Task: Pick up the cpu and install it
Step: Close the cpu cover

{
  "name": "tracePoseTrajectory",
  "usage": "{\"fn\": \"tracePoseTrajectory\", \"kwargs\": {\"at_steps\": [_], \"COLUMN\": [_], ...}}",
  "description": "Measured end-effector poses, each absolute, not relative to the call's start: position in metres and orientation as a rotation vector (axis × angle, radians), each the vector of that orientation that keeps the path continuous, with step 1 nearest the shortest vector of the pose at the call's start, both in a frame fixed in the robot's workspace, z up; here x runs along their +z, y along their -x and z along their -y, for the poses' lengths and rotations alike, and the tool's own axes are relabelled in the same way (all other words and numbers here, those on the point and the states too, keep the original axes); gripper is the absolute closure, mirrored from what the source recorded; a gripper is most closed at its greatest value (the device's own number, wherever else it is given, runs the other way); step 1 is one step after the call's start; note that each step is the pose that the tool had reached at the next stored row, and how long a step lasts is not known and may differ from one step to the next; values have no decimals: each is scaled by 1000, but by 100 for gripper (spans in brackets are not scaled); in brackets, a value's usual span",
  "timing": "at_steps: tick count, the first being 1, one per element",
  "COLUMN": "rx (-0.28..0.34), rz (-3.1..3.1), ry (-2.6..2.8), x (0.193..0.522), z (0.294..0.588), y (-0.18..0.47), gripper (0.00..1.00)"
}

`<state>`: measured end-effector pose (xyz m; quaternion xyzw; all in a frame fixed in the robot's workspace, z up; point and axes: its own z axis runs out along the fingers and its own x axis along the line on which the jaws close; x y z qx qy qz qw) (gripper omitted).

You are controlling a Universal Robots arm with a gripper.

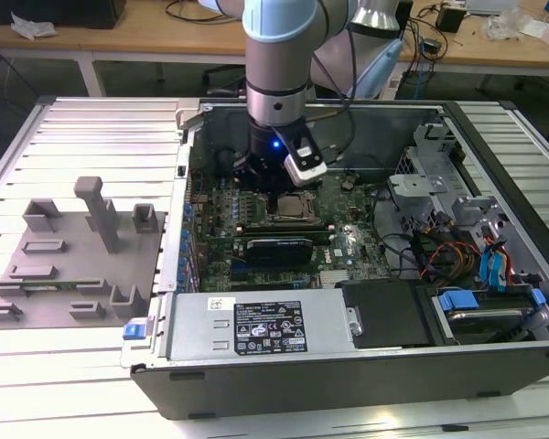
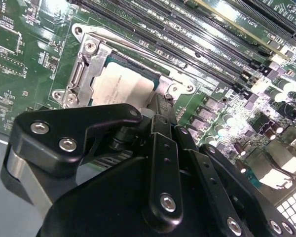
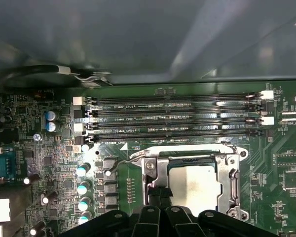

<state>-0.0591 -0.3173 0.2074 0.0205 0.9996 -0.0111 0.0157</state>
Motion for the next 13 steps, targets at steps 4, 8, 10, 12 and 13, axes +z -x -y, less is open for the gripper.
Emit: {"fn": "tracePoseTrajectory", "kwargs": {"at_steps": [4, 8, 10, 12, 13], "rx": [-34, -35, -35, -35, -35], "rz": [-3109, -3109, -3110, -3110, -3110], "ry": [-64, -64, -64, -64, -64], "x": [205, 204, 203, 203, 203], "z": [317, 317, 317, 317, 317], "y": [60, 60, 60, 60, 60], "gripper": [89, 89, 89, 89, 89]}}
